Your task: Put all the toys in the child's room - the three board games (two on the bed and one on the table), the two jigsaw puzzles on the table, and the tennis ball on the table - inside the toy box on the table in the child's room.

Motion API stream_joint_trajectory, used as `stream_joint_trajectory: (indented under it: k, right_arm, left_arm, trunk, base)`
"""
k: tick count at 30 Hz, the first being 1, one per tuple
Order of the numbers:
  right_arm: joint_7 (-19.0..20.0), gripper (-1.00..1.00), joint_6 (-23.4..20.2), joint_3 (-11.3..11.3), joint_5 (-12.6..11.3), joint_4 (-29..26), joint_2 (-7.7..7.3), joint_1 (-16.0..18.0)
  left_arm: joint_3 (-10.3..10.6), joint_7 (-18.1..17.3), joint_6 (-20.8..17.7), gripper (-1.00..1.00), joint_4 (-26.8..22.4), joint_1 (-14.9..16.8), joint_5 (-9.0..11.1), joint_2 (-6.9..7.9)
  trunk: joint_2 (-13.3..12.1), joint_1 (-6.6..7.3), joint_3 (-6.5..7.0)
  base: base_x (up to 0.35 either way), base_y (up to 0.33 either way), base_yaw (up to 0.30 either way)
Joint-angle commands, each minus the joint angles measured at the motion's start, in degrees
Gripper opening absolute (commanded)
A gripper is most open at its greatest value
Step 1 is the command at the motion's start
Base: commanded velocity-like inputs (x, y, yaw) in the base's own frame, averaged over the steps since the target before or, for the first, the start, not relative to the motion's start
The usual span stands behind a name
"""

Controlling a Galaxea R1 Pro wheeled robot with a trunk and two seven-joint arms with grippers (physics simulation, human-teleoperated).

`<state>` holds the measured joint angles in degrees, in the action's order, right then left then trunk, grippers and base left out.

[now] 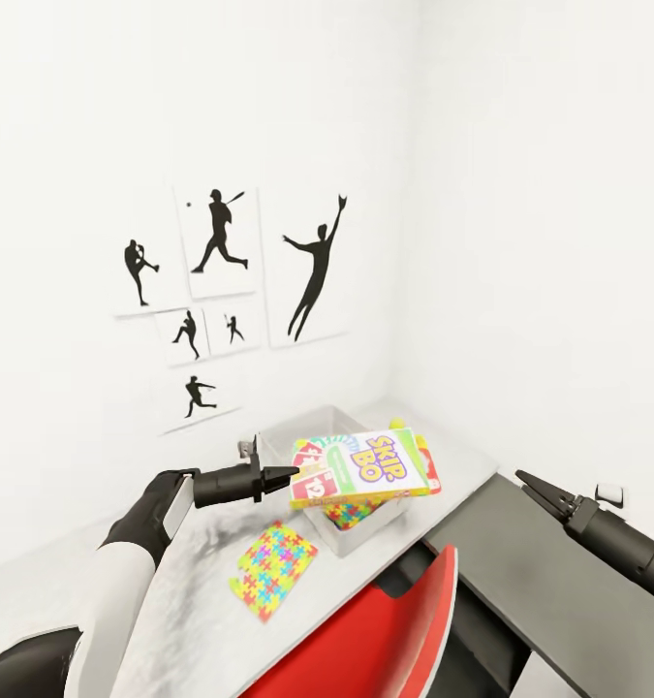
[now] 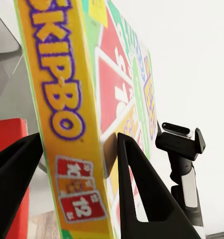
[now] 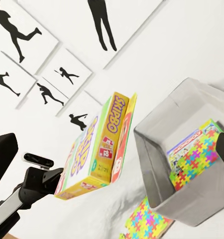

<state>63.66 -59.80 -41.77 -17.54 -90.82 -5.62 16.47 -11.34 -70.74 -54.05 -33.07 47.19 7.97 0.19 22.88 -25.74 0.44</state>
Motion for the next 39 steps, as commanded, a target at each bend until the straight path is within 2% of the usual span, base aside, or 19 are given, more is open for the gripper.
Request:
stream_joint_trajectory:
  k: [1,8,24,39]
  right_arm:
    - [0.3,1.00,-0.2,-0.1,0.1,0.0,0.00,0.0]
    - [0.3,1.00,-0.2,-0.1,0.1,0.0,0.00,0.0]
    - [0.3,1.00,-0.2,-0.1,0.1,0.0,0.00,0.0]
    - [0.2,1.00,-0.2,0.0,0.1,0.0,0.00,0.1]
  left_arm:
    - [-0.1,-0.1,-0.4,-1.00,0.0,0.0,0.2,-0.01]
    - [-0.1,-0.1,-0.4,-1.00,0.0,0.0,0.2,-0.01]
    - [-0.1,-0.1,-0.4,-1.00,0.0,0.0,0.2,-0.01]
    - [-0.1,-0.2,-0.4,-1.00,0.0,0.0,0.2,-0.01]
  trunk:
    - [0.0,-0.04,0.00]
    - [0.0,-0.04,0.05]
    - [0.0,-0.04,0.05]
    - [0.0,-0.04,0.05]
  base:
    - [0.201,-0.188,0.023]
    - [0.188,-0.180,0.007]
    - [0.048,-0.184,0.000]
    - [0.096,-0.086,0.000]
